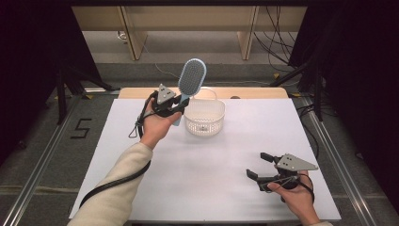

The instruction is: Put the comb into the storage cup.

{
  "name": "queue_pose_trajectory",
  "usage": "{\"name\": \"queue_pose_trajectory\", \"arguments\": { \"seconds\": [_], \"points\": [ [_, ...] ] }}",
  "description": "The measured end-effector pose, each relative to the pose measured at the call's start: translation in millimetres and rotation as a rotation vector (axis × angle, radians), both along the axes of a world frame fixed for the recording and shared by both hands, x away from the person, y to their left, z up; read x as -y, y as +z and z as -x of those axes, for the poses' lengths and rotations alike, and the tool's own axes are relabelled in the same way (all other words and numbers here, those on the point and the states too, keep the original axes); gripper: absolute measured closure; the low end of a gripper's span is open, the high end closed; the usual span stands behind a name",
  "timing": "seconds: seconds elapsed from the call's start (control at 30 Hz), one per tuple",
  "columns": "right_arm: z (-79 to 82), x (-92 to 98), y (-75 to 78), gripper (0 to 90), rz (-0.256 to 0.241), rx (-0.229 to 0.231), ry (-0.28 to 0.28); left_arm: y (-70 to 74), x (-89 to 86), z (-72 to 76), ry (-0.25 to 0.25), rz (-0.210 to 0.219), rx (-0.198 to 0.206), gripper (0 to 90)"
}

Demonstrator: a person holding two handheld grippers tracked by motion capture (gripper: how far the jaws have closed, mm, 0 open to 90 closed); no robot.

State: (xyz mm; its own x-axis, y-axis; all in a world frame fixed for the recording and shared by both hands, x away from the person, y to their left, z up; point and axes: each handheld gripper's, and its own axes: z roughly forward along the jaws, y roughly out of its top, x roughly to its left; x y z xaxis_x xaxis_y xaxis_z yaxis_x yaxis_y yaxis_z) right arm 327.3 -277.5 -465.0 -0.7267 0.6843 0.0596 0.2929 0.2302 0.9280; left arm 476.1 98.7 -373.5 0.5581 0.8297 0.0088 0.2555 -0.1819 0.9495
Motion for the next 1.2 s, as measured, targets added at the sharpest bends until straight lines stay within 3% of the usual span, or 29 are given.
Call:
{"name": "queue_pose_trajectory", "arguments": {
  "seconds": [1.2],
  "points": [
    [-0.1, 0.0, -0.1, 15.2, -0.002, 0.0, 0.001, 2.2, 9.5, -8.9, -0.009, -0.002, 0.008, 69.8]
  ]
}}
